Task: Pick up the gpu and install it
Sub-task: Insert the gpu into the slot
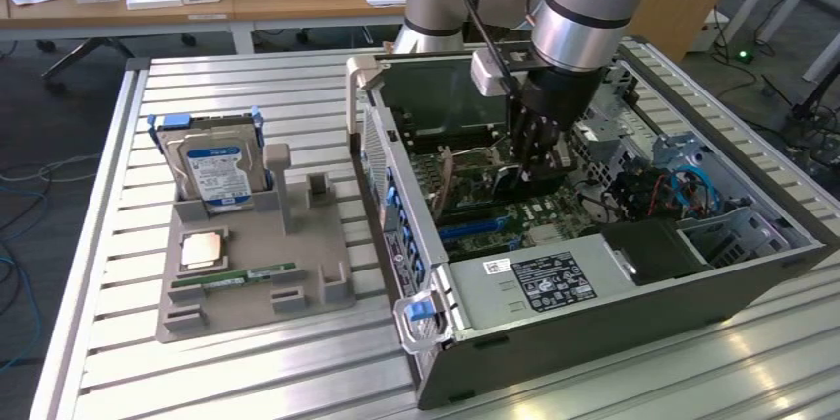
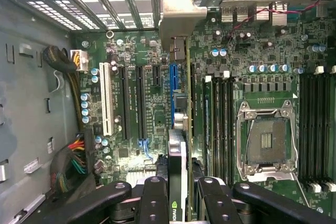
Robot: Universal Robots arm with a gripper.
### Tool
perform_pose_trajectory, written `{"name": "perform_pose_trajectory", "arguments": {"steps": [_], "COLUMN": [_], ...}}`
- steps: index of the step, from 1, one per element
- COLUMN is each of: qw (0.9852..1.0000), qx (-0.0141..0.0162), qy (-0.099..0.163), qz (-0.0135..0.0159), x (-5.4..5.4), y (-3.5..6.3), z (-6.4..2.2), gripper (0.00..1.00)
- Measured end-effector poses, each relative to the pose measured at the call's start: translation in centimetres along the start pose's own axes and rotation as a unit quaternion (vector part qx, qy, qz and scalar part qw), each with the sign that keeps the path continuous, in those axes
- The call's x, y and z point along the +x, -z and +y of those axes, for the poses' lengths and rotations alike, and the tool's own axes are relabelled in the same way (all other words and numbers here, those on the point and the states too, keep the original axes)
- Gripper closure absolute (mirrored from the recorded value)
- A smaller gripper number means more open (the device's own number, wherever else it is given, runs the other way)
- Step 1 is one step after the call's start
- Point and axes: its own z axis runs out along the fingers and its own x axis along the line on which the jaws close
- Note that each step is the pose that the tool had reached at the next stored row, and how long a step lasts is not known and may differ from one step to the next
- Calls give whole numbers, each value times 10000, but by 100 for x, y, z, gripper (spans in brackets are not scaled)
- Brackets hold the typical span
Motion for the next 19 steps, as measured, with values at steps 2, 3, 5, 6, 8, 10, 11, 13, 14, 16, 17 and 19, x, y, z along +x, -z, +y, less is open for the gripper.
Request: {"name": "perform_pose_trajectory", "arguments": {"steps": [2, 3, 5, 6, 8, 10, 11, 13, 14, 16, 17, 19], "qw": [10000, 10000, 10000, 10000, 10000, 10000, 10000, 10000, 10000, 10000, 10000, 10000], "qx": [1, 1, 1, 1, 2, 4, 6, 10, 10, 10, 10, 10], "qy": [-1, 0, -1, 0, 0, 0, 1, 3, 6, 17, 27, 43], "qz": [-3, -4, -4, -3, -4, -3, -4, -4, -5, -2, -3, -4], "x": [0, 0, 1, 2, 3, 3, 4, 4, 5, 5, 5, 4], "y": [-3, -5, -7, -9, -21, -42, -57, -84, -91, -92, -94, -99], "z": [14, 24, 42, 47, 49, 51, 53, 57, 58, 58, 58, 59], "gripper": [73, 73, 73, 73, 73, 73, 73, 73, 73, 73, 73, 73]}}
